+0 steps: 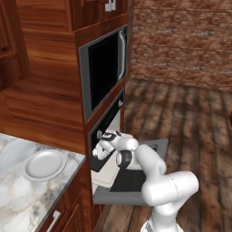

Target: Take the baked cake out of the oven and place it on the plate for cooling. Then close the oven door.

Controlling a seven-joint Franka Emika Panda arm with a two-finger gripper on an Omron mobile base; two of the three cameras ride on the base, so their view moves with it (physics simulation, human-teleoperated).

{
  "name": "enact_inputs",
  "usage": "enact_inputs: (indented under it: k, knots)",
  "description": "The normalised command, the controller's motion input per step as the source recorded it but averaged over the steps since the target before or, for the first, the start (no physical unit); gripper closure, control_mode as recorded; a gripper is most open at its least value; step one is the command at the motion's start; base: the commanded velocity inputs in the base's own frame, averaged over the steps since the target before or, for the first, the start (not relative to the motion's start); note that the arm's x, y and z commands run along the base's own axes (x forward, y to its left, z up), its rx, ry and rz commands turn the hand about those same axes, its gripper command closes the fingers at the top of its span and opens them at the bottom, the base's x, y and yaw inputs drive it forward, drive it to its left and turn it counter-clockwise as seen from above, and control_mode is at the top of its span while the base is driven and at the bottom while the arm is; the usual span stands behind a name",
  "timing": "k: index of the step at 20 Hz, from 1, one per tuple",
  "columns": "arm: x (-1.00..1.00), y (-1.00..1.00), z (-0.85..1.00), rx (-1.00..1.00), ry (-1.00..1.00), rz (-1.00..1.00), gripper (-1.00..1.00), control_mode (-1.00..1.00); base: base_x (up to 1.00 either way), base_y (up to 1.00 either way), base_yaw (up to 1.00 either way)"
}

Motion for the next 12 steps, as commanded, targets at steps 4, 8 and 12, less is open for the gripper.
enact_inputs:
  k: [4, 8, 12]
  knots:
    - [0.36, -0.46, 0.00, 0.00, 0.14, 0.05, -1.00, -1.00, 0.00, 0.00, 0.00]
    - [0.41, -0.45, 0.00, 0.00, 0.16, 0.05, -1.00, -1.00, 0.00, 0.00, 0.00]
    - [0.40, -0.43, 0.00, 0.00, 0.18, 0.05, -1.00, -1.00, 0.00, 0.00, 0.00]
